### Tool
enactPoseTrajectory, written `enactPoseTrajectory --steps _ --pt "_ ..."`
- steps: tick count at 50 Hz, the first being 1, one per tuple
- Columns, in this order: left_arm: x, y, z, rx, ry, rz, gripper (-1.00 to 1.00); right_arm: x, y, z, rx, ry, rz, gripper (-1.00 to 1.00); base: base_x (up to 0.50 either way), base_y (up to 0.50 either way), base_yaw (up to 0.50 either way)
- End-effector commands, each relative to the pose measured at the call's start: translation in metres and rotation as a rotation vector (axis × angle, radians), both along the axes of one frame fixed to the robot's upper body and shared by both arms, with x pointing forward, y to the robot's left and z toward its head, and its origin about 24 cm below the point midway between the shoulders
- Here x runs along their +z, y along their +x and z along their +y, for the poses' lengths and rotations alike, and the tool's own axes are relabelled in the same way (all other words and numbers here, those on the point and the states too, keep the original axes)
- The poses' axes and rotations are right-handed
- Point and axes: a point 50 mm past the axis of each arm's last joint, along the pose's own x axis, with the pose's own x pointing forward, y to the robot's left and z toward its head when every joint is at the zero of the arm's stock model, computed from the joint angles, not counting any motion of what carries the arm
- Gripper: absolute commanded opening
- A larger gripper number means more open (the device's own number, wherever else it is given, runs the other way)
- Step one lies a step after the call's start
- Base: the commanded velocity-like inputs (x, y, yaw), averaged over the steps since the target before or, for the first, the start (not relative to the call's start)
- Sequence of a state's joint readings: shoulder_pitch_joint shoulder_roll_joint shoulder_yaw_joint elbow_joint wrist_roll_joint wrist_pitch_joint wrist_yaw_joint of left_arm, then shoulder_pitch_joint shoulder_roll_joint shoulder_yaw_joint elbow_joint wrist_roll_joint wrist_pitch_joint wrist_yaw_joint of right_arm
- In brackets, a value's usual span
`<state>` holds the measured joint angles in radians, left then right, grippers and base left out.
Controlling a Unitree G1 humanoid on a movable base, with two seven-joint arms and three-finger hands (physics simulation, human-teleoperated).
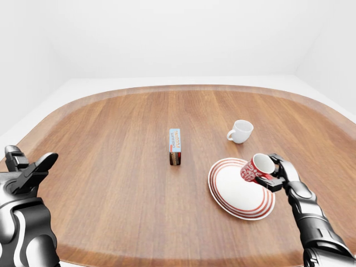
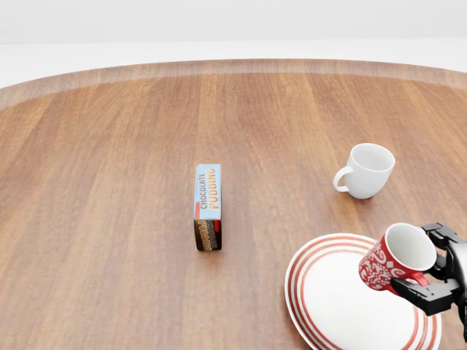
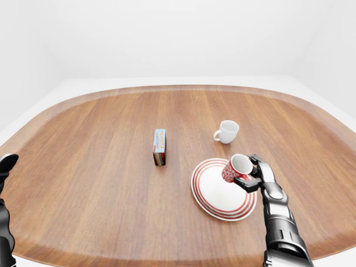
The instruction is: Pick up the red mug and put it on the plate
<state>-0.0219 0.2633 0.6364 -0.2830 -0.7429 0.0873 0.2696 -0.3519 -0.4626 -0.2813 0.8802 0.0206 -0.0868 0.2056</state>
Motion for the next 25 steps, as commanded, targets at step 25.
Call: enactPoseTrajectory --steps 25 --pt "-0.001 0.0 -0.001 -0.001 0.002 0.002 1.0 -0.018 -0.024 -0.034 -0.136 -0.025 0.161 -1.0 0.0 0.0 0.0"
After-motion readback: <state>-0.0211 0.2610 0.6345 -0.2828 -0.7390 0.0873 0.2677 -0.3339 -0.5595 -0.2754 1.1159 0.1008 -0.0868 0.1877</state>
